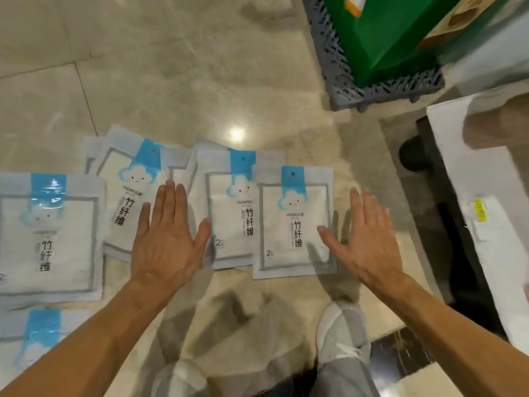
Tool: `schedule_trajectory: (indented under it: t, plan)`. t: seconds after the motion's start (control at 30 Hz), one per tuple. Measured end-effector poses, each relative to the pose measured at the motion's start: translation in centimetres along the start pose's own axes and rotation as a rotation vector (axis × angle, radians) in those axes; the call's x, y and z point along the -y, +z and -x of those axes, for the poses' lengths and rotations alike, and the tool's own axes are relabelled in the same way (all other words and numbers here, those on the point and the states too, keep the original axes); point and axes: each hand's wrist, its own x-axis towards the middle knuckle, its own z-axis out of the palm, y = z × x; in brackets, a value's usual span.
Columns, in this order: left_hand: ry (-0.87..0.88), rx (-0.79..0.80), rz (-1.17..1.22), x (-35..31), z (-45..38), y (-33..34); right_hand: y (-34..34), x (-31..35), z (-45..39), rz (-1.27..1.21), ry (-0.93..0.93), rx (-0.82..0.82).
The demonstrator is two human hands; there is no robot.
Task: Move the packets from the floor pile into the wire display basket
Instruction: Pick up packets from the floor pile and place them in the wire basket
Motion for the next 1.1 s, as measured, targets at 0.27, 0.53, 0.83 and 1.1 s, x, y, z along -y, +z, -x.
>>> schedule_trajectory:
  t: [0.27,0.53,0.83,1.1]
  plan:
    - [0.003,-0.067,0.04,0.5,-4.1,8.4,9.1,-0.1,-4.9,-0.192,0.098,-0.017]
    - [0.031,-0.123,0.406,1.4,-4.6,8.2,8.2,0.5,-5.5,-0.691,0.263,-0.192]
    - [-0.208,-0.043,0.925,-1.1,-1.2,1.7,2.5,1.0,-3.6,-1.11,0.351,0.026]
    - [-0.371,-0.017,1.206,1.6,2.8,-10.2,-11.8,2.1,-0.4,-1.239,0.27,0.127]
